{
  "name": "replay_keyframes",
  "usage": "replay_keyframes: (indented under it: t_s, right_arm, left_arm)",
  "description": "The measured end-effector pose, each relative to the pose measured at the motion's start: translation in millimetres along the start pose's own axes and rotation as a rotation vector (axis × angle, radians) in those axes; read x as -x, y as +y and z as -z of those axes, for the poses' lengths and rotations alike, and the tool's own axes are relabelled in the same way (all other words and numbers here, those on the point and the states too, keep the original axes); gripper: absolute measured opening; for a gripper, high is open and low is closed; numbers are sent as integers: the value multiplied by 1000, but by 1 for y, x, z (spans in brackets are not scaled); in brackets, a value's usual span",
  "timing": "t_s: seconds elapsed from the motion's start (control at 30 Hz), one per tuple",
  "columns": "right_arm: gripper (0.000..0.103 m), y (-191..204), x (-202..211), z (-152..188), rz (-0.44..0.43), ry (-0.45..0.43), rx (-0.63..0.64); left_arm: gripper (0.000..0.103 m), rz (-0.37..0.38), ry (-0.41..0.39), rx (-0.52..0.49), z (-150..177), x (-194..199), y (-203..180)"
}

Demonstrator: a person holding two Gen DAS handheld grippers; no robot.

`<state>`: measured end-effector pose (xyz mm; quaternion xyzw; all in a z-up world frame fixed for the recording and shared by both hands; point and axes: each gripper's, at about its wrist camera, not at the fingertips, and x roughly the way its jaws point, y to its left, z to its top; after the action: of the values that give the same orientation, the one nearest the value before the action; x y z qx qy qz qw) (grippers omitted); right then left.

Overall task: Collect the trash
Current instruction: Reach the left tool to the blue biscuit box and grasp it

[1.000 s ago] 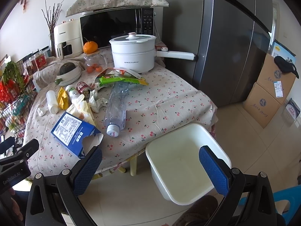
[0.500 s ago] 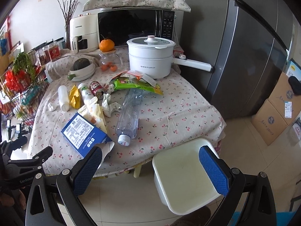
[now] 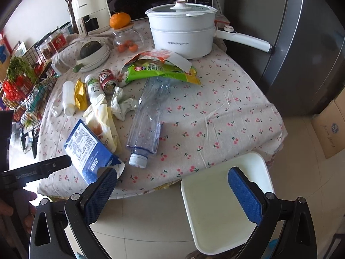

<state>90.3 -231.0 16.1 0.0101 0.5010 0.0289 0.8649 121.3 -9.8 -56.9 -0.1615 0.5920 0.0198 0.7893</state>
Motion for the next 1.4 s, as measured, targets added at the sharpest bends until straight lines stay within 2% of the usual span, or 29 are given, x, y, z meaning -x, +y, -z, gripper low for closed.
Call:
replay_keyframes:
  t_s: [0.13,0.37,0.5,0.6,0.67,0.8,0.93,1.03,1.17,1.23,1.3,1.37,1.4]
  right_arm:
    - [103,-15,9,-5,51,-33,-16]
    - [103,-25,15,-2,50,-39,-12]
    - [103,-30,14,-1,94,-45,-12]
    - [103,-33,9,-1,100,-33,-22]
    - [103,-34,5,0,99,-20,-28]
    - [103,-29,-4,0,95,4,-23]
    - [103,-25,-8,-3,90,11,-13]
    - [103,-27,-14,-9,75,26,-39]
    - [103,-28,-27,-15,51,60,-84]
    - [103,-25,-33,-17,36,76,-96]
    - [103,-20,-39,-18,27,92,-99]
    - [103,-14,-44,-19,26,102,-90]
    - [103,-11,-47,-20,29,106,-83]
  left_arm:
    - [102,-96,9,103,-19,-25,-16]
    - [102,-170,1,296,-28,-51,-10]
    - [102,-209,-10,320,-32,-56,-10]
    - [102,-240,13,331,-32,-61,-3]
    - [103,-235,41,356,-30,-67,4]
    - [103,-209,22,356,-28,-65,12]
    - [103,-168,24,300,-22,-63,17]
    - [102,-108,25,258,-22,-63,29]
    - [96,-49,-12,128,-24,-53,43]
    - [79,-11,-53,20,-27,-42,42]
    - [71,-5,-65,-64,-30,-33,44]
    - [72,-9,-22,-87,-32,-34,51]
    - [79,-17,6,-82,-31,-36,56]
